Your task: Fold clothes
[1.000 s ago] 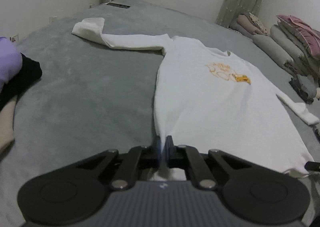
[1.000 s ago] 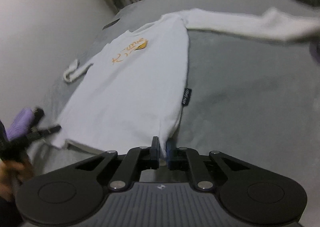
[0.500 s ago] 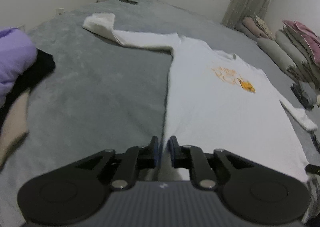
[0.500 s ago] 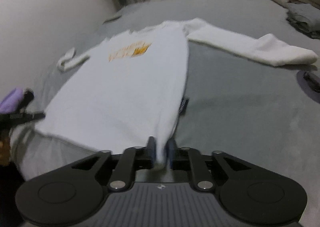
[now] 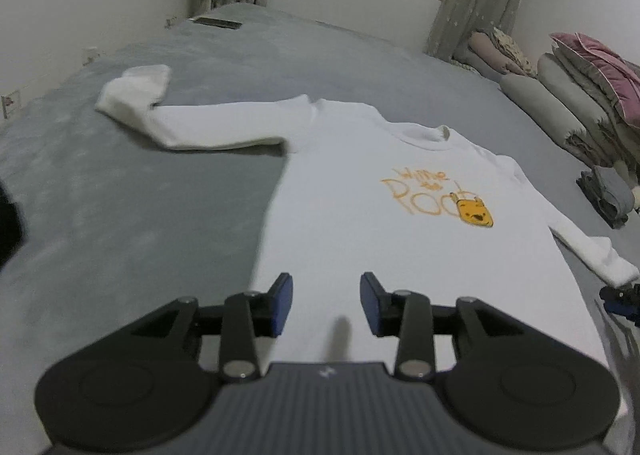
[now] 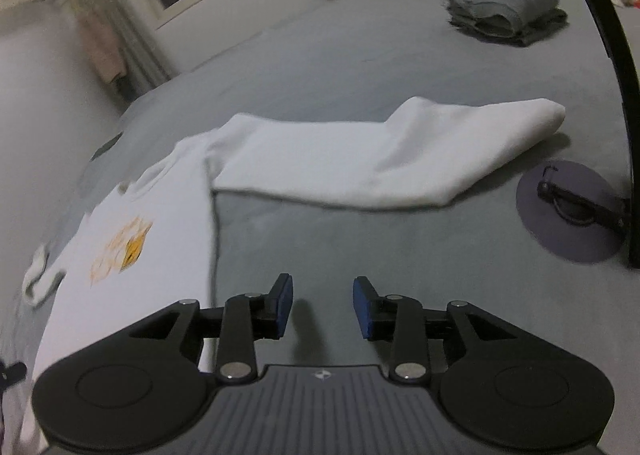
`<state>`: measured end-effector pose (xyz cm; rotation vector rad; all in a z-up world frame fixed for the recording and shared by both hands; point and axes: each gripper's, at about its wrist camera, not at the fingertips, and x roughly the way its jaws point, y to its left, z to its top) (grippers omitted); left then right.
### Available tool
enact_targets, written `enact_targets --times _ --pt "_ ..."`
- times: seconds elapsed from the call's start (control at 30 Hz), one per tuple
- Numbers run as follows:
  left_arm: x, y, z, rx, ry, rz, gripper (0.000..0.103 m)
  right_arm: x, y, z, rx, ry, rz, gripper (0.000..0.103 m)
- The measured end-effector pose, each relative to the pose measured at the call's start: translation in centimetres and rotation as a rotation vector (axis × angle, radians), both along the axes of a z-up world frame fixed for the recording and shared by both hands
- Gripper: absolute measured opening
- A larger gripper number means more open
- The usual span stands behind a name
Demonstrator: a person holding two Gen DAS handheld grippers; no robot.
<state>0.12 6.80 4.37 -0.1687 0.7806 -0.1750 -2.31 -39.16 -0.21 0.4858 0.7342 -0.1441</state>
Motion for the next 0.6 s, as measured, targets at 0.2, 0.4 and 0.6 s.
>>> enact_targets --times 0.2,0.4,0.6 --pt "3.1 -3.2 -2.0 0.040 -0.013 -0.023 0.037 1.2 -2.4 -0.6 0.041 -0.036 -0.138 0.032" --pt "3.1 -3.6 -2.8 0.068 -0.053 -0.043 0.038 2.8 -4.8 -1.6 0.124 -0.093 -0.267 0.032" --pt "3.2 -3.4 -3.0 0.080 -0.057 -0.050 0.038 4.0 -4.8 -0.7 0.010 -0.076 -0.347 0.005"
